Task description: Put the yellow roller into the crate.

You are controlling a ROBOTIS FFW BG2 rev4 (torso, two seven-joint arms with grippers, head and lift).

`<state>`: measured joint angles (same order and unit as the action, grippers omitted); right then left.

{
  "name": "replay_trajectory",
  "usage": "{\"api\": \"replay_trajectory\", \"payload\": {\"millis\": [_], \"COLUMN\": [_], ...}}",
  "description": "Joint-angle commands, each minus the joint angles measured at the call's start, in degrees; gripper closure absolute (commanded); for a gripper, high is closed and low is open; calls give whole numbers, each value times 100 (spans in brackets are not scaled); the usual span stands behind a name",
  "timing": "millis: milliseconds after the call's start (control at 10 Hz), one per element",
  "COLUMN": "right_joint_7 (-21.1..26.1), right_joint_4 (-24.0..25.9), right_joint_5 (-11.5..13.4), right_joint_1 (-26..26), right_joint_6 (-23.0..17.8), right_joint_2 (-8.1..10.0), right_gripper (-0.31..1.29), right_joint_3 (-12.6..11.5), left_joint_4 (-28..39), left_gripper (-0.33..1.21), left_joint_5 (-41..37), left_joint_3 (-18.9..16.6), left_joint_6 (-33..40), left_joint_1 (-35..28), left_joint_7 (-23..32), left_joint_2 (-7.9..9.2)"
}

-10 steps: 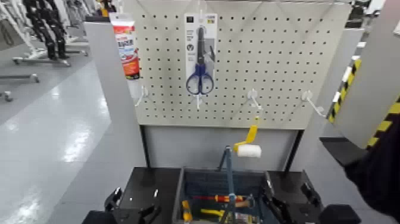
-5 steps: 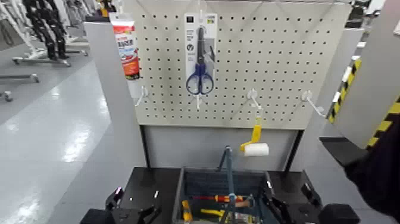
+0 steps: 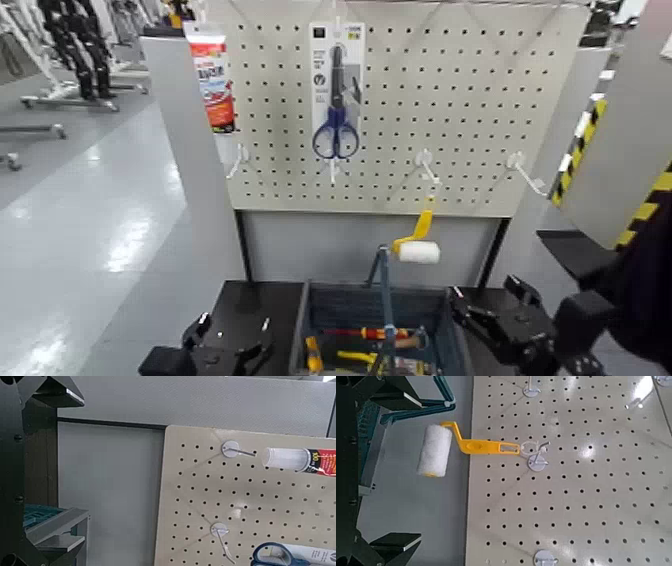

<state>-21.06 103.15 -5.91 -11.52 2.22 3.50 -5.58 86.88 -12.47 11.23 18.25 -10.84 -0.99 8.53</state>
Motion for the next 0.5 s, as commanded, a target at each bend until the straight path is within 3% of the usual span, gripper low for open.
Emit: {"api": "replay_trajectory", "payload": {"millis": [100, 500], "right_joint_7": [-434, -1181], "right_joint_4": [-41, -761], "right_joint_5": [187, -147], "right_joint_1": [467, 1390], "right_joint_6": [560, 665], "right_joint_2": [186, 748], "right_gripper": [14, 14], "right_joint_3": [-127, 40], "left_joint_4": [-14, -14], "left_gripper": [10, 10], "left_joint_5": [-1, -1], "left_joint_3": [-16, -33], "left_joint_6": [-50, -59], "left_joint_1": [30, 30], "left_joint_7": [-68, -94], "left_joint_2": [-18, -35]}}
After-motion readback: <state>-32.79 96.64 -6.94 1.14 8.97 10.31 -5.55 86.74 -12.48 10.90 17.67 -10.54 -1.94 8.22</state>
